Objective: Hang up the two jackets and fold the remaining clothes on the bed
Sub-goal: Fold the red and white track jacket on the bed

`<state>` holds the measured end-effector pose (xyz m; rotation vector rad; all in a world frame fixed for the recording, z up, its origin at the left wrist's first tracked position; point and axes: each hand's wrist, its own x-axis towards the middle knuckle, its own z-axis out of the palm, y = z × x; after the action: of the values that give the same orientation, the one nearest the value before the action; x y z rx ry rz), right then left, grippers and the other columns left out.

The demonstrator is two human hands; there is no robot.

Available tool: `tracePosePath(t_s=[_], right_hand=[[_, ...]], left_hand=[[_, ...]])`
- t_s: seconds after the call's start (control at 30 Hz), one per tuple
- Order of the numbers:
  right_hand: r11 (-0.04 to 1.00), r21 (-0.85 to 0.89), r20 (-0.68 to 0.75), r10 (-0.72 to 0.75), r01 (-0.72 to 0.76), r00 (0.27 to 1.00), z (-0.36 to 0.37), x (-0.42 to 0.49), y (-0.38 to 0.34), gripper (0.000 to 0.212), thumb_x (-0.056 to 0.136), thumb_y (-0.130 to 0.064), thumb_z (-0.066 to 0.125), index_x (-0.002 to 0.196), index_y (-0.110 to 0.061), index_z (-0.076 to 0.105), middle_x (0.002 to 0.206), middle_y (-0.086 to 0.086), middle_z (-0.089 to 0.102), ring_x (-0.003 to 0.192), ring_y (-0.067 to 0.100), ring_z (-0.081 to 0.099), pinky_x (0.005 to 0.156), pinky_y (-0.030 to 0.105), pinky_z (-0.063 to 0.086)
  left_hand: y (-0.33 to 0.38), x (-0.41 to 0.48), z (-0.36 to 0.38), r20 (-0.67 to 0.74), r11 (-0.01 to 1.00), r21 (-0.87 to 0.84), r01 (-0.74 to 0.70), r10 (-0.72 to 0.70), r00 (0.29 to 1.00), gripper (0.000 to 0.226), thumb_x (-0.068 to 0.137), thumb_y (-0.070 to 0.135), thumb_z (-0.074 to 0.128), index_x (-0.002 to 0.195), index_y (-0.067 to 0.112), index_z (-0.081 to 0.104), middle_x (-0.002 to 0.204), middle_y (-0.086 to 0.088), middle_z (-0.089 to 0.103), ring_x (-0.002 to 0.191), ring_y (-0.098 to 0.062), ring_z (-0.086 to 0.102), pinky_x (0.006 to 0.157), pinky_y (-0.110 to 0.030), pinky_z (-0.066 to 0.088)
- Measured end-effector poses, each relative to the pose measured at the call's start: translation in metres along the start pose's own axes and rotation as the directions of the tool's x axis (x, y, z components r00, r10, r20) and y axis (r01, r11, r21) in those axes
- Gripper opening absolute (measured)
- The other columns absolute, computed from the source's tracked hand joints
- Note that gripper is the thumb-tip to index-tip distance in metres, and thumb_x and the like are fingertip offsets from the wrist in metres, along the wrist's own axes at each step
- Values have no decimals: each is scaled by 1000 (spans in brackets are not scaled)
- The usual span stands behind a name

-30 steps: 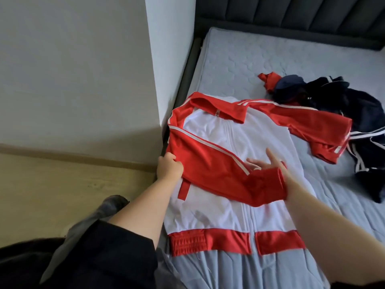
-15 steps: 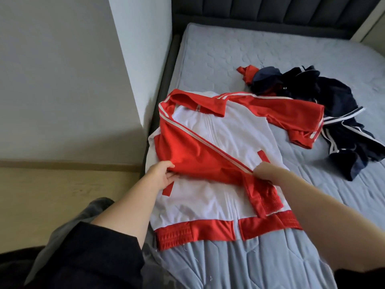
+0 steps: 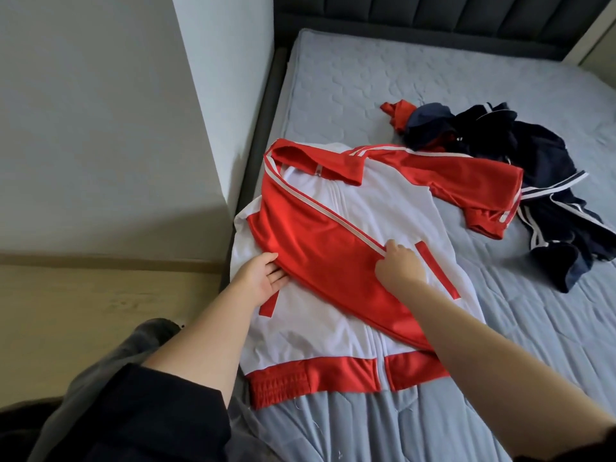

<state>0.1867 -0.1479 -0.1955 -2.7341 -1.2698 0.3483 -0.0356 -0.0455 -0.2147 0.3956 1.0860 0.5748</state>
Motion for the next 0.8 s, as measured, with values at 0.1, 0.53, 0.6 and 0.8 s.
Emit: tracePosePath(t_s=[0.1, 0.53, 0.6, 0.8], right_hand=[[994, 70, -8, -87, 87, 996, 10, 9, -26, 37, 84, -13, 47, 120, -4, 46, 118, 15, 52, 111, 33, 46, 87, 39, 40], [918, 156, -79, -357, 365, 931, 21, 98, -172, 46, 86, -31, 56, 125, -7, 49, 123, 12, 53, 114, 29, 46, 94, 38, 39], [903, 163, -101, -387, 398, 917, 22, 109, -196, 38, 88, -31, 55, 116, -6, 54, 113, 12, 58, 106, 29, 52, 85, 37, 42], [867, 489, -254, 33, 99, 967, 11, 149, -195, 27, 94, -18, 46, 95, 1, 65, 102, 21, 66, 99, 36, 59, 78, 33, 41]], left_hand=[[10, 7, 0, -3, 998, -67, -11, 11, 1000, 42, 97, 14, 46, 138, 12, 42, 137, -12, 51, 126, -28, 48, 93, -39, 41], [68, 80, 6, -68, 976, -213, -45, 31, 997, 37, 95, 26, 54, 127, 6, 55, 125, -13, 59, 111, -26, 59, 89, -34, 48], [70, 92, 9, -76, 984, -157, -85, 74, 994, 37, 94, 25, 56, 125, 5, 57, 127, -16, 58, 116, -27, 57, 97, -37, 45], [79, 107, -6, -198, 971, -172, -167, 132, 971, 35, 99, 27, 43, 124, 8, 58, 127, -12, 59, 112, -26, 58, 91, -34, 48]])
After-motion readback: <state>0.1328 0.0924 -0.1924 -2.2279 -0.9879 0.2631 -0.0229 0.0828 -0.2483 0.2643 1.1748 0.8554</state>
